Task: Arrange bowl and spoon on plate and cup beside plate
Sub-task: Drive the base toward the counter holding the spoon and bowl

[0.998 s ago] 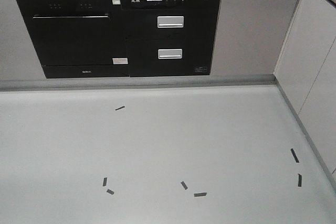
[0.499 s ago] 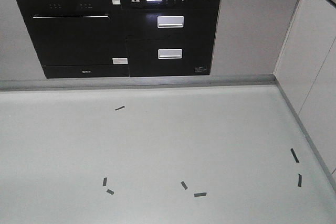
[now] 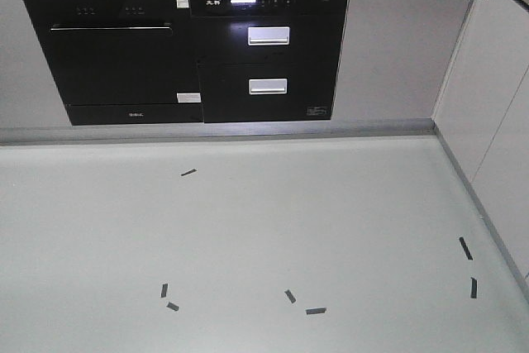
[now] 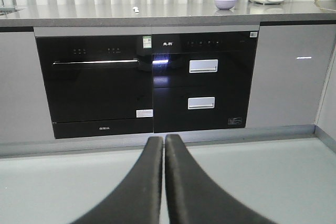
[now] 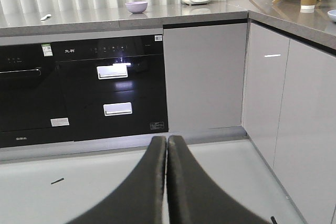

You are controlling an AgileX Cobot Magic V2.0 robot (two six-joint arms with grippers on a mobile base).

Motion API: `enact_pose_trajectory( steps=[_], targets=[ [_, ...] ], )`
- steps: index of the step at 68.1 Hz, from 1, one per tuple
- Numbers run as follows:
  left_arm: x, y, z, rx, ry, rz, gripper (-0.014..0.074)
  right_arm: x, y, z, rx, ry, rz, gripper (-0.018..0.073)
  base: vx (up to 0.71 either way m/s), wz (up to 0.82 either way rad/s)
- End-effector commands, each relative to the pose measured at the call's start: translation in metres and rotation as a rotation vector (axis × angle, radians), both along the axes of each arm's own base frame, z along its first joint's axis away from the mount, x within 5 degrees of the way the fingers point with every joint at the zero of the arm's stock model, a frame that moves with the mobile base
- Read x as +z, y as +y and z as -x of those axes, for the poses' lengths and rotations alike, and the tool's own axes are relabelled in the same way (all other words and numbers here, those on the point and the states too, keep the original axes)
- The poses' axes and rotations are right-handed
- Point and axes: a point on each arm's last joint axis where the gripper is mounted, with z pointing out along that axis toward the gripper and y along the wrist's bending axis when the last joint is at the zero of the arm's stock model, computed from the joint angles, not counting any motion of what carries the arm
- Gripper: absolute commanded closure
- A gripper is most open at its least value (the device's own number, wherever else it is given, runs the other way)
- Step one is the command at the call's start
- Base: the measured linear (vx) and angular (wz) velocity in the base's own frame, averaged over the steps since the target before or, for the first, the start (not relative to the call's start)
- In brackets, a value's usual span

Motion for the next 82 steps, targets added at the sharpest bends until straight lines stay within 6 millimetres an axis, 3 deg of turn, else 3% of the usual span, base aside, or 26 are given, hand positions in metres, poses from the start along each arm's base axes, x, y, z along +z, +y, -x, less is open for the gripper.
enact_pose_trajectory(
  steps=[1, 82],
  targets=[
    [0.0115, -0.0001, -0.0013, 0.001, -0.069, 0.010, 0.0603, 0.0045, 0.0010, -0.0002, 0.009, -0.073, 0.014, 0.0565, 0.08, -0.01],
    [0.0115, -0.0001, -0.0013, 0.001, -0.069, 0.010, 0.0603, 0.0045, 0.0010, -0.0002, 0.009, -0.073, 0.014, 0.0565, 0.16, 0.02]
  ],
)
